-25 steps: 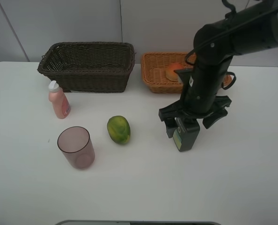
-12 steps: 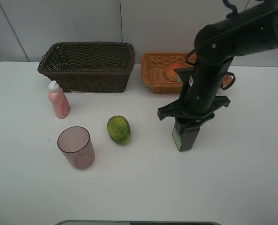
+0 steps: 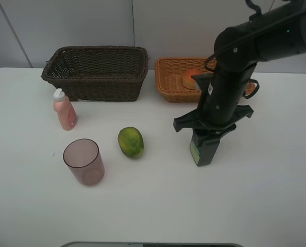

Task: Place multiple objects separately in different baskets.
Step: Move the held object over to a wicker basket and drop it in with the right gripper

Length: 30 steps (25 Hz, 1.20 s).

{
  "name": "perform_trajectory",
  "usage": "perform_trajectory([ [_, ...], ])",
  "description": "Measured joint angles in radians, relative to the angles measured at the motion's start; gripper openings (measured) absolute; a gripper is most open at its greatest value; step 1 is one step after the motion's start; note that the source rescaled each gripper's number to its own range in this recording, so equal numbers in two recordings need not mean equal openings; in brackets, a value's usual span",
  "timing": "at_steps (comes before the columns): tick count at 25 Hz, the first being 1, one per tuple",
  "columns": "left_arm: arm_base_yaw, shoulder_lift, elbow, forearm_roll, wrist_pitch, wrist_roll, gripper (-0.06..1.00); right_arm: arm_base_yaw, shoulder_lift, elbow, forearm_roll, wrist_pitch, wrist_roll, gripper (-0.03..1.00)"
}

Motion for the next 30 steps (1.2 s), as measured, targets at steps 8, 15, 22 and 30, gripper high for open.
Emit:
perform_trajectory([
  [8, 0.0, 0.0, 0.0, 0.0, 0.0, 0.0, 1.0, 0.0, -0.007, 0.0, -0.001, 0.0, 0.0, 0.01],
  [15, 0.0, 0.0, 0.0, 0.0, 0.0, 0.0, 1.0, 0.001, -0.066, -0.155, -0.003, 0.15, -0.08, 0.01],
  [22, 0.0, 0.0, 0.0, 0.0, 0.0, 0.0, 1.0, 0.022, -0.03, -0.426, 0.0, 0.265, -0.151, 0.01],
  [30, 0.0, 0.0, 0.0, 0.0, 0.0, 0.0, 1.0, 0.047, 0.196, -0.843, 0.031, 0.34, -0.223, 0.01],
])
